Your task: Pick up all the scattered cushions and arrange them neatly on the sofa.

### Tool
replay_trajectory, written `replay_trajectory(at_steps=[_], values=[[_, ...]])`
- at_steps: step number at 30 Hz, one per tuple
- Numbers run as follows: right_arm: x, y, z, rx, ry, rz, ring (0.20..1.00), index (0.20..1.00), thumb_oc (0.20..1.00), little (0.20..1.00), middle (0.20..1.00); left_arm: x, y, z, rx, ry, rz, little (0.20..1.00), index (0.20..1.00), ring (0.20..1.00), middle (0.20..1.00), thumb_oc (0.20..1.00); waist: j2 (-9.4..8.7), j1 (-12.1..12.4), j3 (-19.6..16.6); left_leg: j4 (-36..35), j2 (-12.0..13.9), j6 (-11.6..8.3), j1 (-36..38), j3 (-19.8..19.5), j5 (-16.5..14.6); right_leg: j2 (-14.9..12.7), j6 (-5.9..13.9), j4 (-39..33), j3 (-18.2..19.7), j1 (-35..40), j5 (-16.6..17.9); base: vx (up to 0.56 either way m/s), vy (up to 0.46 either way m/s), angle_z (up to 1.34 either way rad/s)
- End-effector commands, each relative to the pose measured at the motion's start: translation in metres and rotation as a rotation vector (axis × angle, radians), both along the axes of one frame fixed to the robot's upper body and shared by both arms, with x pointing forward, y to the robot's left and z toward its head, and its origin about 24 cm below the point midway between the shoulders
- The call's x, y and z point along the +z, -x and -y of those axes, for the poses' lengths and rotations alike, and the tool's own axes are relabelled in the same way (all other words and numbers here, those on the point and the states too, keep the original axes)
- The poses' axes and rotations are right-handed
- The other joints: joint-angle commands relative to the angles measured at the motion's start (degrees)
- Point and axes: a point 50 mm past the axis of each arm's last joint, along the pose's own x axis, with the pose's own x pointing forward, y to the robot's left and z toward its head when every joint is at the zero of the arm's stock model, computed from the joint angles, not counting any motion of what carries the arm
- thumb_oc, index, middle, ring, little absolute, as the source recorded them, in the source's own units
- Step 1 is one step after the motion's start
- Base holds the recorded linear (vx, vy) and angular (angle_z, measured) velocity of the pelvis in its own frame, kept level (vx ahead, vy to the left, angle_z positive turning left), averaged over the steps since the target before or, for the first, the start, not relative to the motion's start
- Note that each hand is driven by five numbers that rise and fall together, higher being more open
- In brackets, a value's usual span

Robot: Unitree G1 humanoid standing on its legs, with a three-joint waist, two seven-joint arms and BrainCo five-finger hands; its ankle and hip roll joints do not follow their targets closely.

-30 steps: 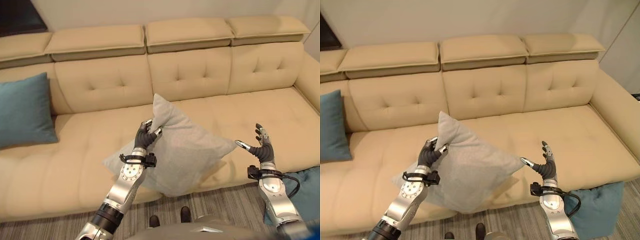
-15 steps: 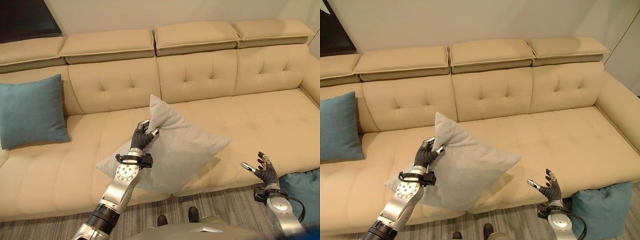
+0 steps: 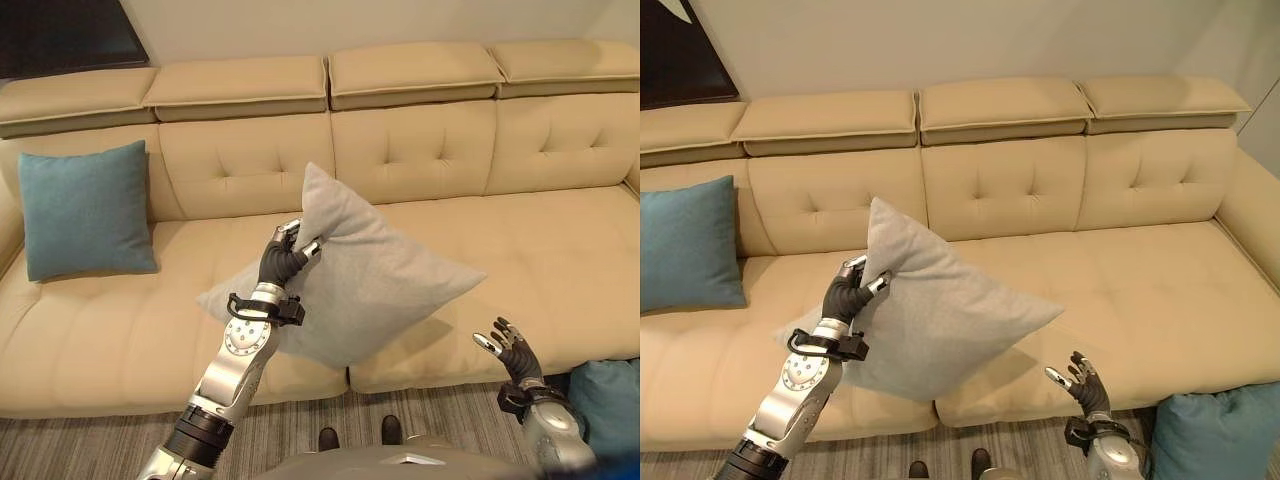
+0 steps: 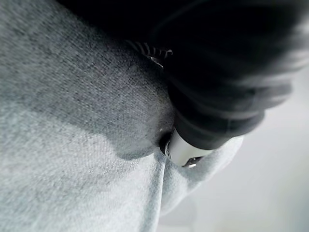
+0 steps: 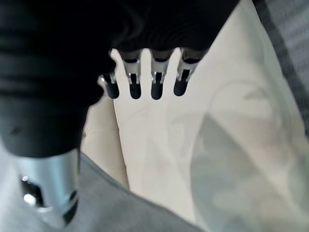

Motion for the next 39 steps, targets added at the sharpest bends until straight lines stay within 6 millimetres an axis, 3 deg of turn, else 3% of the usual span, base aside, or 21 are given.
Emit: replay_trajectory(at_steps=[1,6,12,17,21,26,27,28,29,30,34,39], values=[[0.012,-0.017,0.003,0.001,-0.010,0.087,1.000,1.000,1.000,1.000,1.000,0.077,-0.010,0.002,-0.035,0.189,0.383,0.200,0.200,0.200,0.200,0.200,-0.89,-0.07,-2.43,0.77,1.45,-2.89,2.19,3.28,-2.80,-3.38,6.64,0.77,0.95,2.45,-2.93,0.00,0.000,0.00],[0.012,-0.022,-0.007,0.030,-0.028,0.097,1.000,1.000,1.000,1.000,1.000,0.091,-0.008,0.005,-0.060,0.222,0.439,0.200,0.200,0.200,0.200,0.200,-0.03,0.12,-2.62,0.70,1.40,-2.92,2.40,3.17,-2.84,-3.51,6.67,0.59,0.45,2.83,-3.04,0.00,0.000,0.00],[0.039,-0.044,-0.018,0.111,-0.016,0.235,1.000,1.000,1.000,1.000,1.000,0.102,-0.002,0.008,-0.111,0.291,0.485,0.200,0.200,0.200,0.200,0.200,0.89,0.72,-3.04,0.70,1.33,-2.91,2.69,2.70,-2.93,-3.71,6.70,0.30,-0.17,3.65,-3.35,0.00,-0.007,0.06],[0.081,-0.069,-0.036,0.235,-0.025,0.437,1.000,1.000,1.000,1.000,1.000,0.113,0.004,0.010,-0.169,0.349,0.530,0.200,0.200,0.200,0.200,0.200,0.80,1.58,-3.45,0.70,1.30,-2.87,2.96,2.13,-3.00,-3.73,6.73,0.27,-0.72,4.10,-3.58,0.01,-0.008,0.11],[0.132,-0.095,-0.078,0.394,-0.132,0.678,1.000,1.000,1.000,1.000,1.000,0.128,0.012,0.015,-0.243,0.439,0.585,0.200,0.200,0.200,0.200,0.200,0.47,2.96,-3.93,0.70,1.39,-2.83,3.15,1.65,-3.05,-3.69,6.70,0.27,-0.96,4.36,-3.66,0.01,-0.002,0.07],[0.185,-0.099,-0.121,0.524,-0.321,0.918,1.000,1.000,1.000,1.000,1.000,0.131,0.012,0.016,-0.203,0.469,0.605,0.200,0.200,0.200,0.200,0.200,0.10,4.11,-4.15,0.70,1.49,-2.85,3.15,1.20,-2.94,-3.60,6.49,0.27,-1.42,4.33,-3.54,0.01,0.015,0.06],[0.194,-0.097,-0.127,0.540,-0.357,0.956,0.925,0.925,0.925,0.925,0.925,0.130,0.011,0.014,-0.181,0.472,0.599,0.200,0.200,0.200,0.200,0.200,-0.04,4.34,-4.13,0.70,1.51,-2.85,3.06,1.09,-2.87,-3.61,6.49,0.27,-1.52,4.25,-3.48,0.01,0.016,0.07],[0.197,-0.096,-0.129,0.546,-0.380,0.973,0.533,0.533,0.533,0.533,0.533,0.128,0.010,0.012,-0.164,0.473,0.593,0.200,0.200,0.200,0.200,0.200,-0.18,4.51,-4.20,0.70,1.49,-2.85,3.02,1.05,-2.86,-3.60,6.47,0.27,-1.57,4.27,-3.45,0.01,0.007,0.04],[0.197,-0.096,-0.129,0.546,-0.381,0.973,0.533,0.533,0.533,0.533,0.533,0.128,0.010,0.012,-0.164,0.473,0.592,0.200,0.200,0.200,0.200,0.200,-0.19,4.50,-4.22,0.70,1.49,-2.85,3.02,1.05,-2.86,-3.60,6.48,0.27,-1.57,4.26,-3.46,0.00,0.000,0.00],[0.201,-0.095,-0.130,0.550,-0.385,0.991,0.200,0.200,0.200,0.200,0.200,0.125,0.009,0.011,-0.149,0.474,0.583,0.200,0.200,0.200,0.200,0.200,-0.28,4.64,-4.24,0.70,1.49,-2.84,2.97,1.00,-2.84,-3.58,6.46,0.27,-1.63,4.26,-3.47,0.00,0.003,0.04],[0.209,-0.090,-0.122,0.497,-0.389,1.036,0.200,0.200,0.200,0.200,0.200,0.106,0.003,0.004,-0.071,0.487,0.494,0.200,0.200,0.200,0.200,0.200,-0.67,4.73,-4.32,0.70,1.61,-2.82,2.92,1.03,-2.95,-3.66,6.51,0.27,-1.74,4.19,-3.37,0.00,0.006,0.02],[0.204,-0.087,-0.108,0.393,-0.373,1.029,0.200,0.200,0.200,0.200,0.200,0.085,0.003,0.008,-0.070,0.490,0.390,0.200,0.200,0.200,0.200,0.200,-0.98,4.38,-4.31,0.70,1.68,-2.73,2.95,1.17,-3.02,-3.63,6.64,0.27,-1.69,4.16,-3.28,0.00,0.000,0.00]])
